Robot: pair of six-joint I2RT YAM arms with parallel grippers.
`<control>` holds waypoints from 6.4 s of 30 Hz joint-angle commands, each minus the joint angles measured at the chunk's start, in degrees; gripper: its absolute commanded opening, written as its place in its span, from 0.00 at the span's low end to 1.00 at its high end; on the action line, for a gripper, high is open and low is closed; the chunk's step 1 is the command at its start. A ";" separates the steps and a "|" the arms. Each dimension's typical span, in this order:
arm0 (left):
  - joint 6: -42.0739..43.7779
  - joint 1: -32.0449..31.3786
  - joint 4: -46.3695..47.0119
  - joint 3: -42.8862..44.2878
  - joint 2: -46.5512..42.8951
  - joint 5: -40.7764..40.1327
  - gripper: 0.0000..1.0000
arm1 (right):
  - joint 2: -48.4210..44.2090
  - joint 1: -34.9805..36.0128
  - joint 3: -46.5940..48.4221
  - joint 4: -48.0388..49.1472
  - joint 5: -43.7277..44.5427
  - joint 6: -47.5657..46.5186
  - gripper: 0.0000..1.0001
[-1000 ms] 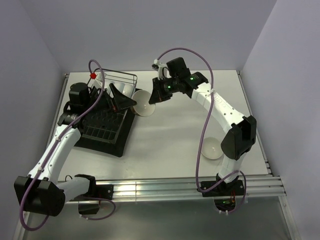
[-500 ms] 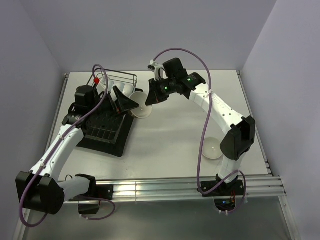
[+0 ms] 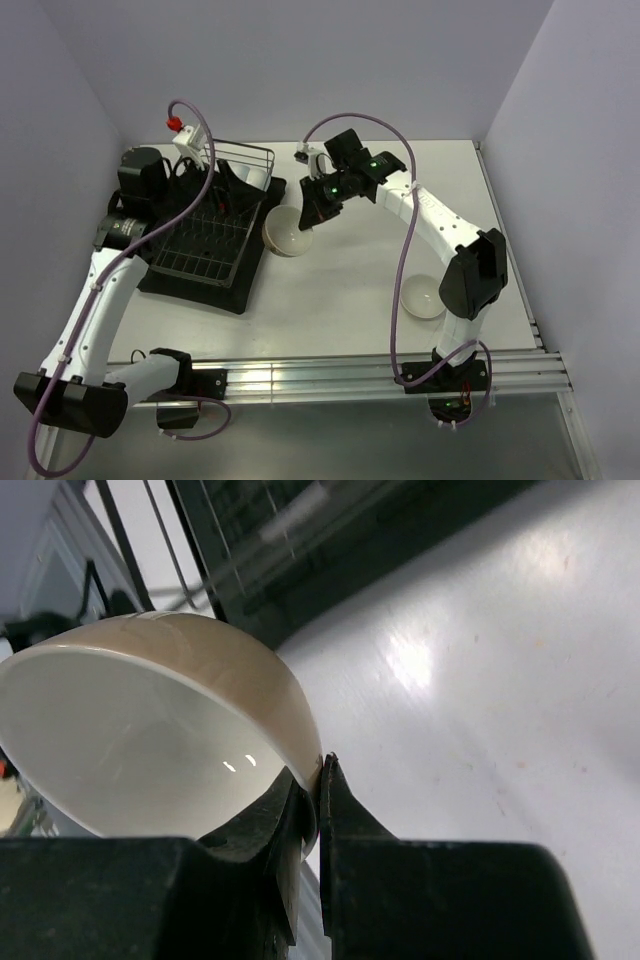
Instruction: Load the bowls into the dish rack
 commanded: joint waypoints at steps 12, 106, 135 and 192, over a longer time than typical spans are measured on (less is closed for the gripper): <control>87.83 -7.15 -12.83 -0.39 -9.95 7.92 1.00 | -4.94 -4.62 -6.86 -14.16 -22.22 -13.36 0.00; 83.32 -38.89 -15.76 -4.62 -3.72 -9.05 0.00 | 5.52 -12.35 -0.63 -28.66 -32.60 -20.31 0.90; 93.05 11.82 -51.76 27.64 19.47 19.52 0.00 | 4.29 -15.61 -2.38 -29.72 -33.31 -22.41 0.92; 121.10 18.86 -58.65 4.26 23.52 7.84 0.02 | 3.32 -12.44 -8.36 -26.29 -30.58 -21.01 0.92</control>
